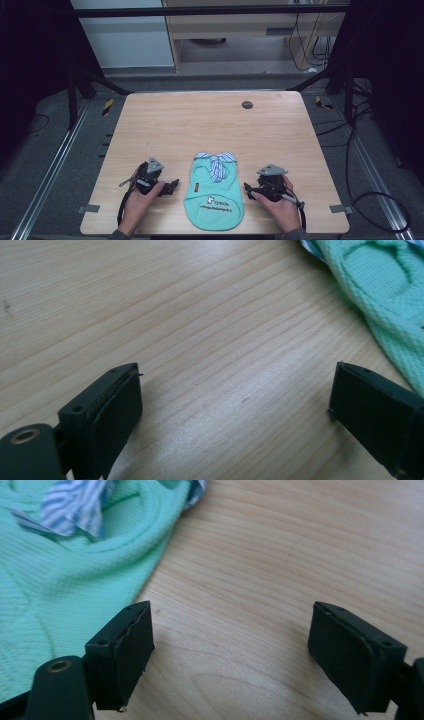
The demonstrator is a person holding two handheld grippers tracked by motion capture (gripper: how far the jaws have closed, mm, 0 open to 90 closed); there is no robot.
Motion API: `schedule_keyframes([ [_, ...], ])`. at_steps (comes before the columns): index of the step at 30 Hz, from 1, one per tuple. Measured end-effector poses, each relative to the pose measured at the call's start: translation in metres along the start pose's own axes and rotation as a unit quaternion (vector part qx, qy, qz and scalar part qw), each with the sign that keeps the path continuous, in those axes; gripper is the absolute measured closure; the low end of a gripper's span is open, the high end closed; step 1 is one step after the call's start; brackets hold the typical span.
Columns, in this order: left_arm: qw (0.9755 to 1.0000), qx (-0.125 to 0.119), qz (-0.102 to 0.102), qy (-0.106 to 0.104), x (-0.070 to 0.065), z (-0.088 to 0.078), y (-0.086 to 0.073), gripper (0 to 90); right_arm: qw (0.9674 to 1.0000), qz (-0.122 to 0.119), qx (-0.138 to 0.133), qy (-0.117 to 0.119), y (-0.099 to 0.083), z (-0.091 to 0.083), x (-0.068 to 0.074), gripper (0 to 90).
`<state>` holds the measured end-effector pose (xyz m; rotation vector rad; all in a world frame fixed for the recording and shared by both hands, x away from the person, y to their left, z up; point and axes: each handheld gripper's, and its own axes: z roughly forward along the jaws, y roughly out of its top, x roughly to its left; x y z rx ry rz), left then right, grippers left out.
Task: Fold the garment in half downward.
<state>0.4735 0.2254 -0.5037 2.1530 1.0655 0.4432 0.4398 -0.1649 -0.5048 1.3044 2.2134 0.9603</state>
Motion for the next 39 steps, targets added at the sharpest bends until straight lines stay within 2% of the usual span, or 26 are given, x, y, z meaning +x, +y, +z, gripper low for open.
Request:
schedule_keyframes([
  [3,0.9998,-0.002,0.0,-0.022,0.003,-0.002,0.012,6.8,0.9998,-0.018,0.006,0.005,0.012,-0.004,0.002,25.8],
  [5,0.9997,0.001,0.006,-0.025,0.006,-0.003,0.024,9.2,0.9994,-0.029,0.015,0.007,0.023,-0.005,0.002,29.8],
  [8,0.999,0.002,0.006,-0.045,0.008,-0.003,0.04,9.3,0.999,-0.04,0.016,0.01,0.041,-0.005,0.001,31.9],
  [11,0.999,0.008,0.026,-0.037,0.006,0.0,0.052,11.0,0.9987,-0.043,0.02,0.018,0.054,-0.001,-0.001,37.4],
  [13,0.9987,0.012,0.023,-0.043,0.006,0.005,0.059,13.3,0.9981,-0.049,0.027,0.026,0.06,0.004,-0.002,41.1],
  [14,0.9985,0.015,0.021,-0.049,0.007,0.007,0.061,17.9,0.998,-0.048,0.03,0.029,0.064,0.008,-0.003,43.3],
  [17,0.9984,0.017,0.019,-0.051,0.008,0.012,0.069,25.6,0.9978,-0.039,0.035,0.04,0.071,0.017,-0.006,49.4],
  [21,0.9978,0.003,0.002,-0.067,0.012,0.016,0.08,36.0,0.9985,-0.036,0.025,0.034,0.077,0.026,-0.009,58.5],
  [23,0.9976,-0.003,0.003,-0.07,0.013,0.018,0.086,40.4,0.9985,-0.034,0.024,0.035,0.08,0.029,-0.01,63.1],
  [29,0.9982,-0.008,0.007,-0.06,0.011,0.024,0.101,51.1,0.9982,-0.025,0.027,0.047,0.088,0.037,-0.01,73.2],
  [34,0.9975,-0.003,0.015,-0.069,0.005,0.031,0.108,57.1,0.9977,-0.027,0.027,0.055,0.093,0.042,-0.005,76.4],
  [37,0.9965,0.007,0.017,-0.082,-0.002,0.04,0.113,59.9,0.9969,-0.034,0.029,0.064,0.099,0.05,-0.001,77.0],
  [39,0.9963,0.017,0.027,-0.08,-0.005,0.045,0.116,60.0,0.9966,-0.037,0.036,0.064,0.102,0.055,0.001,75.7],
])
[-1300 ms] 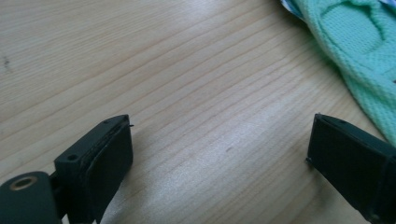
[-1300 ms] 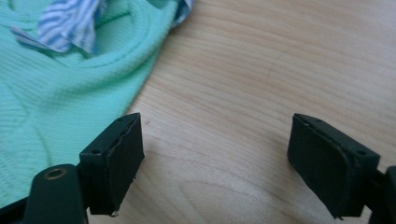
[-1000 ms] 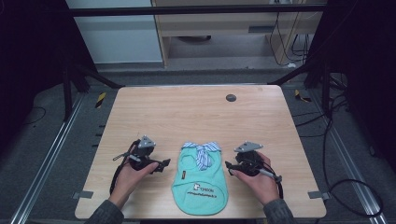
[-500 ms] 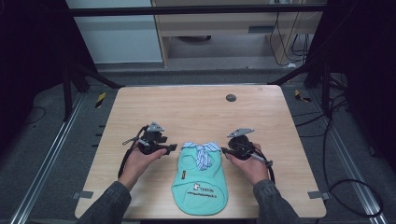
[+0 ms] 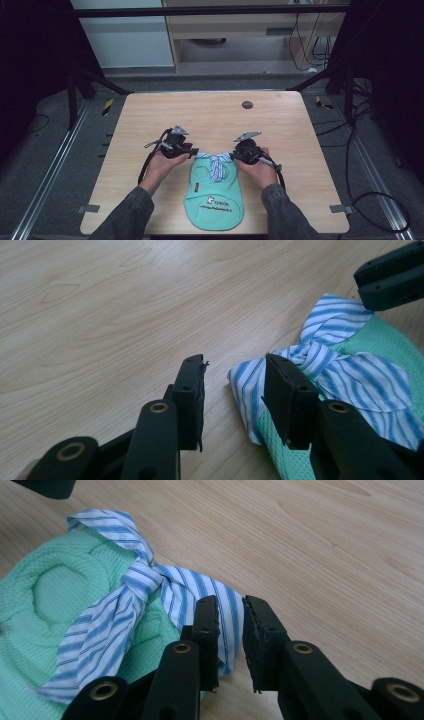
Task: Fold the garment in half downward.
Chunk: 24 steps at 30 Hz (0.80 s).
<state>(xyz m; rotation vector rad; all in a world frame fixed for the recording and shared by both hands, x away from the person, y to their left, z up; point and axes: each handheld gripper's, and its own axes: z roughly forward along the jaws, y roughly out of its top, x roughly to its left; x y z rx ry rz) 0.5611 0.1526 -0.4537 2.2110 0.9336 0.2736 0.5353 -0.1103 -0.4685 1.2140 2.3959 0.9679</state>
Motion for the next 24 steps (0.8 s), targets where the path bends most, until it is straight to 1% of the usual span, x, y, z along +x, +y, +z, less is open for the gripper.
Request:
schedule_keyframes([
  [1,1.0,0.003,0.002,0.001,0.0,0.002,0.002,60.3,1.0,-0.002,0.001,-0.001,0.001,0.002,0.0,74.8],
  [5,0.9999,0.014,0.001,0.0,0.0,0.011,0.005,61.2,1.0,0.004,0.005,0.001,0.006,0.01,-0.003,71.3],
  [7,0.9999,0.013,0.001,0.002,0.0,0.012,0.005,63.3,0.9999,0.007,0.007,-0.001,0.008,0.013,-0.004,70.1],
  [8,0.9997,0.021,0.007,0.002,0.0,0.015,0.005,63.8,0.9999,0.007,0.008,-0.001,0.008,0.014,-0.004,69.6],
  [10,0.9997,0.023,0.009,0.001,0.0,0.016,0.005,63.8,0.9999,0.012,0.004,0.0,0.009,0.015,-0.005,69.4],
  [11,0.9997,0.023,0.009,0.002,0.0,0.017,0.005,63.6,0.9999,0.016,0.007,0.001,0.009,0.015,-0.006,69.4],
  [14,0.9995,0.029,0.007,0.0,0.0,0.021,0.003,63.3,0.9998,0.013,0.013,0.002,0.008,0.017,-0.007,69.2],
  [15,0.9993,0.036,0.011,0.001,0.0,0.022,0.002,63.1,0.9998,0.012,0.013,0.003,0.007,0.018,-0.007,69.0],
  [16,0.9993,0.036,0.012,0.004,-0.001,0.023,0.001,62.6,0.9998,0.013,0.016,0.003,0.007,0.018,-0.006,68.8],
  [21,0.9987,0.047,0.018,0.004,-0.001,0.029,-0.003,62.2,0.9997,0.01,0.021,0.003,0.007,0.02,-0.006,67.0],
  [22,0.9984,0.053,0.019,0.003,-0.001,0.031,-0.004,62.3,0.9996,0.01,0.027,0.004,0.006,0.021,-0.006,66.1],
  [24,0.9983,0.055,0.018,0.004,-0.002,0.033,-0.005,62.0,0.9995,0.016,0.027,0.006,0.006,0.022,-0.006,65.8],
])
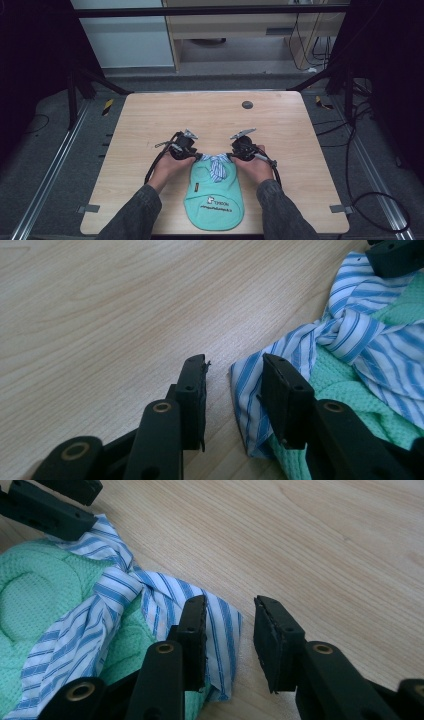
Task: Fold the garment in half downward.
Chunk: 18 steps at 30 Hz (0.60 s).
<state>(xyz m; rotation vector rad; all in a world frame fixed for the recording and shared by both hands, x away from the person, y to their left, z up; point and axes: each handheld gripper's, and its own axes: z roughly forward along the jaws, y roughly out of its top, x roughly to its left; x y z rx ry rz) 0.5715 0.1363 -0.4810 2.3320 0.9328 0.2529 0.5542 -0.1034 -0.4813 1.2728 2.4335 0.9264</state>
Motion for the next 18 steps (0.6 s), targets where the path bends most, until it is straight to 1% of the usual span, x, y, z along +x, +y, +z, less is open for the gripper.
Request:
schedule_keyframes([
  [3,1.0,0.002,-0.001,-0.001,0.0005,0.0016,-0.0005,62.1,1.0,-0.006,0.005,0.0,-0.0001,0.0016,0.0005,65.5],
  [6,1.0,0.003,-0.002,-0.004,0.0011,0.0021,-0.0008,62.1,0.9999,-0.005,0.009,0.002,-0.0003,0.0035,0.0019,64.1],
  [7,1.0,0.003,-0.002,-0.004,0.001,0.0022,-0.001,62.1,0.9999,-0.01,0.008,0.0,-0.0005,0.0042,0.0012,63.6],
  [10,1.0,0.003,0.0,-0.003,0.0003,0.0025,-0.0012,62.2,0.9999,-0.004,0.014,0.001,-0.0015,0.0061,0.0025,63.1],
  [15,1.0,0.003,0.005,-0.003,-0.0016,0.0027,-0.0015,62.5,0.9998,-0.006,0.016,0.004,-0.0014,0.0063,0.0024,62.9],
  [16,1.0,0.003,0.007,-0.001,-0.0021,0.0027,-0.0016,62.6,0.9998,-0.006,0.016,0.004,-0.0014,0.0063,0.0025,63.2],
  [17,0.9999,0.003,0.011,-0.005,-0.0022,0.0027,-0.0016,62.8,0.9998,-0.011,0.017,0.003,-0.0016,0.0065,0.0026,64.9],
  [18,0.9999,0.004,0.014,-0.006,-0.0027,0.0026,-0.0016,65.1,0.9997,-0.013,0.018,0.006,-0.0016,0.0064,0.0034,67.8],
])
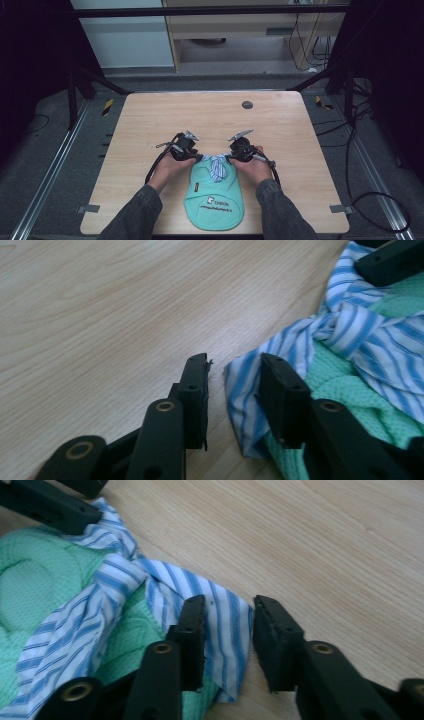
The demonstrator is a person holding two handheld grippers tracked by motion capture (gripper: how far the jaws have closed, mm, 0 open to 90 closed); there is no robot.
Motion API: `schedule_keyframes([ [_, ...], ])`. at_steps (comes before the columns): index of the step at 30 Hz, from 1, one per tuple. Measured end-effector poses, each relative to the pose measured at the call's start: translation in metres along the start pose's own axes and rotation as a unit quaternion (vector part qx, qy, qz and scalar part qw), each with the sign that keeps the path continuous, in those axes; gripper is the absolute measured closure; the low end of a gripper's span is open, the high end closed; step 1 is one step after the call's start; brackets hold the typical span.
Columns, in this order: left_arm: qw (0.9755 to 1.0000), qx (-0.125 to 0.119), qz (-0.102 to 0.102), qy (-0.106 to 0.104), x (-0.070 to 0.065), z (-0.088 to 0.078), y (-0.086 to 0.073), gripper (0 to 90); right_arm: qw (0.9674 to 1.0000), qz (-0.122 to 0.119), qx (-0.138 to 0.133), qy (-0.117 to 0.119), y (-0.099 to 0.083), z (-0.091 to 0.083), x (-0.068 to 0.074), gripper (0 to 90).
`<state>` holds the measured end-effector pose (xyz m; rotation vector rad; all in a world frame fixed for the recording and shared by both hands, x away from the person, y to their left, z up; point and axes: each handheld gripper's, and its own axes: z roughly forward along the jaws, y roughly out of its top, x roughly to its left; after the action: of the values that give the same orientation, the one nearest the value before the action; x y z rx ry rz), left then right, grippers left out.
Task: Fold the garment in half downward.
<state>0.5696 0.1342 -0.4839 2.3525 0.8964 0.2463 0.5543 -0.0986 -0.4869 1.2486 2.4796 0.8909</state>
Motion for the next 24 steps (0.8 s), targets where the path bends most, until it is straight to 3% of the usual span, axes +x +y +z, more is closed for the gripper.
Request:
schedule_keyframes([
  [10,0.9999,0.0,0.004,-0.015,-0.0037,-0.0002,-0.0011,78.1,0.9998,-0.02,0.0,0.007,-0.0005,0.0002,0.0051,80.9],
  [24,0.9998,0.0,0.011,-0.019,-0.0055,-0.0002,-0.0014,83.4,0.9994,-0.034,0.0,-0.002,-0.0007,-0.0002,0.0087,82.0],
])
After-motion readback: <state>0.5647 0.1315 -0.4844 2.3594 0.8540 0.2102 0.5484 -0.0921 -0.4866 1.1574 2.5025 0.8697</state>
